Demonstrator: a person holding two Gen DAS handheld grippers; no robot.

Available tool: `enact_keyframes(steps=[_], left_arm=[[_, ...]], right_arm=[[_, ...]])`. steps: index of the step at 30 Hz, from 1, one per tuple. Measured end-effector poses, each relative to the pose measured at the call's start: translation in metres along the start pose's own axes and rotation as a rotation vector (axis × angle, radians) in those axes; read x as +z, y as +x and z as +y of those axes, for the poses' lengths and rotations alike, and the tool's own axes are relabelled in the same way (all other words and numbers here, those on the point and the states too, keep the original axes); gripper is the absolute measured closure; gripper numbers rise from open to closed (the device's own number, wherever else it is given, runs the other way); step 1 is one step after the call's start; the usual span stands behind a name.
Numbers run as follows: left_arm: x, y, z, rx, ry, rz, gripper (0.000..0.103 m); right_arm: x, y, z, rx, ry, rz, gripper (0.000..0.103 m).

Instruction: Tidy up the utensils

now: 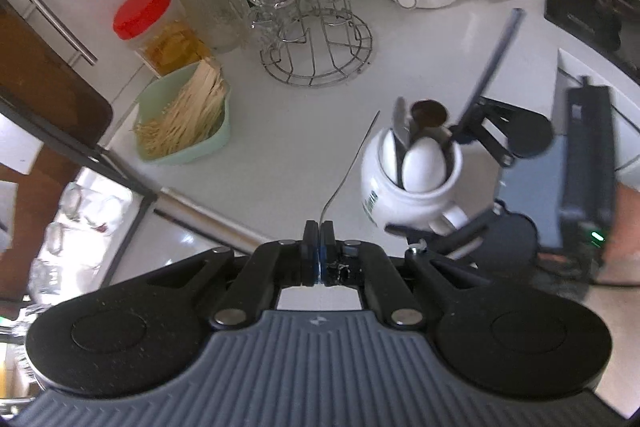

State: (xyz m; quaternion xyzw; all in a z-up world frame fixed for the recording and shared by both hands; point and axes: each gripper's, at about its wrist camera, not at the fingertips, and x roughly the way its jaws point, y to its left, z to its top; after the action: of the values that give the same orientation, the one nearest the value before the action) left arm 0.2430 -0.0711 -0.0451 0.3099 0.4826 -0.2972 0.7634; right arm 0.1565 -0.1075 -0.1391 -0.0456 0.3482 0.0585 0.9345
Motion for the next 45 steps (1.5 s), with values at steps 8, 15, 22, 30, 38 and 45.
enact_keyframes(steps=[8, 15, 22, 30, 38, 45], left_arm=[[0.001, -0.053, 0.001, -0.002, 0.001, 0.07, 0.102], [0.01, -0.088, -0.005, -0.014, 0.066, 0.124, 0.102], [0.031, -0.079, -0.026, -0.011, 0.179, 0.176, 0.102], [0.061, -0.05, -0.049, 0.036, 0.36, 0.247, 0.102], [0.075, -0.025, -0.064, 0.087, 0.554, 0.313, 0.102], [0.079, -0.009, -0.072, 0.115, 0.656, 0.348, 0.102]], right_arm=[[-0.001, 0.0, -0.001, 0.023, -0.021, -0.005, 0.012], [0.0, 0.0, 0.0, 0.029, -0.027, -0.004, 0.012], [0.0, 0.001, 0.002, 0.04, -0.039, -0.008, 0.012], [-0.002, 0.0, 0.008, 0.056, -0.05, -0.019, 0.012], [-0.003, 0.0, 0.009, 0.06, -0.047, -0.033, 0.012], [-0.004, 0.0, 0.009, 0.063, -0.048, -0.04, 0.012]])
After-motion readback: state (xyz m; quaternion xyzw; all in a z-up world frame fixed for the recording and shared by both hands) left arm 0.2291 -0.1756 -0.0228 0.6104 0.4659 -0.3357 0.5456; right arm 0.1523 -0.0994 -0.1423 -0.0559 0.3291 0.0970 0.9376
